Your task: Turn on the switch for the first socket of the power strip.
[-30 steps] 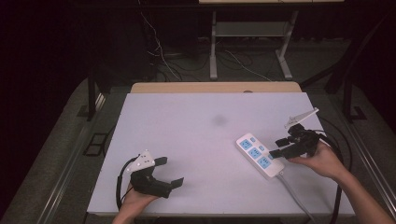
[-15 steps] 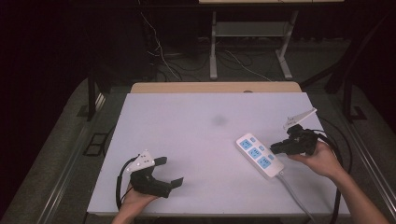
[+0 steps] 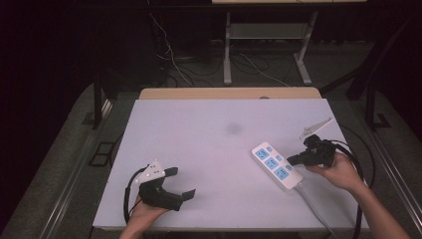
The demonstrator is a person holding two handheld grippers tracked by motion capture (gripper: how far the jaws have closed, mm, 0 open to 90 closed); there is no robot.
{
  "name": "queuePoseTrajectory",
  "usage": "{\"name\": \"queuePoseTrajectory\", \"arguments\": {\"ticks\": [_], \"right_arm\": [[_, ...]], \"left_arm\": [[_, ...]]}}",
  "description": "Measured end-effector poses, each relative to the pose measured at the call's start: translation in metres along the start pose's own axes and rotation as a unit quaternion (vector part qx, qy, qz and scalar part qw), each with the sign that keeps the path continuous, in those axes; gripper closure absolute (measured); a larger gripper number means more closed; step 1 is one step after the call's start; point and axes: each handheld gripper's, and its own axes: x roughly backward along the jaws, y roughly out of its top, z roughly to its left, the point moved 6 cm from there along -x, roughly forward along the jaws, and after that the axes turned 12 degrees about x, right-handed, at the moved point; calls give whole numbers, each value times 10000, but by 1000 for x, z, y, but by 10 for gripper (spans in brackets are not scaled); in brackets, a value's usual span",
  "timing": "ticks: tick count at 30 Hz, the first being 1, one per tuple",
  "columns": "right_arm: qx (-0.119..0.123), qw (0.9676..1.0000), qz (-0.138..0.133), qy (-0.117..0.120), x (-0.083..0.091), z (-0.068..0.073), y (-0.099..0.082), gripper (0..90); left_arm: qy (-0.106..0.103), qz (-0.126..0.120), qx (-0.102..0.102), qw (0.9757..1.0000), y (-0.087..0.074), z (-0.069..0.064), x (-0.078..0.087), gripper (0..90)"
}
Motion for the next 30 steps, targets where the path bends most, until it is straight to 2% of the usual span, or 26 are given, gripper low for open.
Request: {"name": "queuePoseTrajectory", "arguments": {"ticks": [9, 14, 25, 30], "right_arm": [[-75, 9999, -2, 69, -6, 1, -4, 893], [-67, 9999, -100, 84, -10, 4, -5, 894], [-11, 10000, -62, -65, -11, 5, -5, 898], [55, 9998, -173, -122, -11, 6, -8, 900]], "left_arm": [[-3, -6, -1, 10000, 0, 1, 0, 0], [-3, 1, -9, 10000, 0, 1, 0, 0], [-22, 16, -17, 10000, 0, 0, -1, 0], [-42, 6, -29, 10000, 0, -1, -1, 0]]}}
